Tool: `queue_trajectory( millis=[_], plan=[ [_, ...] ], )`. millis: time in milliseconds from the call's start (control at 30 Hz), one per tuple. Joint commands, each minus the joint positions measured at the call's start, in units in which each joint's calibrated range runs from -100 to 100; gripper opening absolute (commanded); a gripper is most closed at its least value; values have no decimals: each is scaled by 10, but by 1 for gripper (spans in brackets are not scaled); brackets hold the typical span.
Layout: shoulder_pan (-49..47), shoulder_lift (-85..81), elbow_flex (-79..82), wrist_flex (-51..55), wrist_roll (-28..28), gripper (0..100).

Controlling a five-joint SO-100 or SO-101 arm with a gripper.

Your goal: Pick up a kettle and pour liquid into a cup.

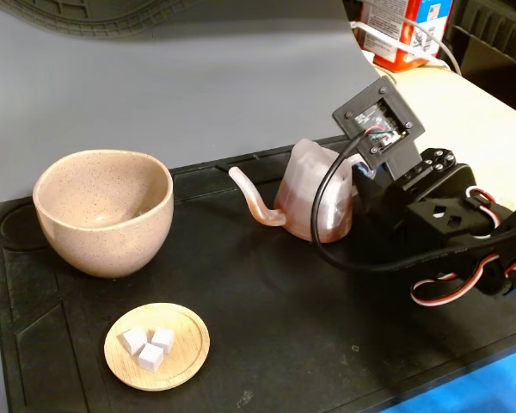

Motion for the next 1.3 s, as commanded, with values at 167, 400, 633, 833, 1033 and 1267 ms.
queue_trajectory(
  millis=[167,400,633,833,1033,1267],
  plan=[
    [8,-11,-14,-10,2,3],
    [7,-10,-14,-10,1,3],
    [4,-10,-13,-10,0,1],
    [1,-12,-13,-10,-1,0],
    [3,-66,-5,0,-1,1],
    [-17,-76,-4,0,-20,1]
  ],
)
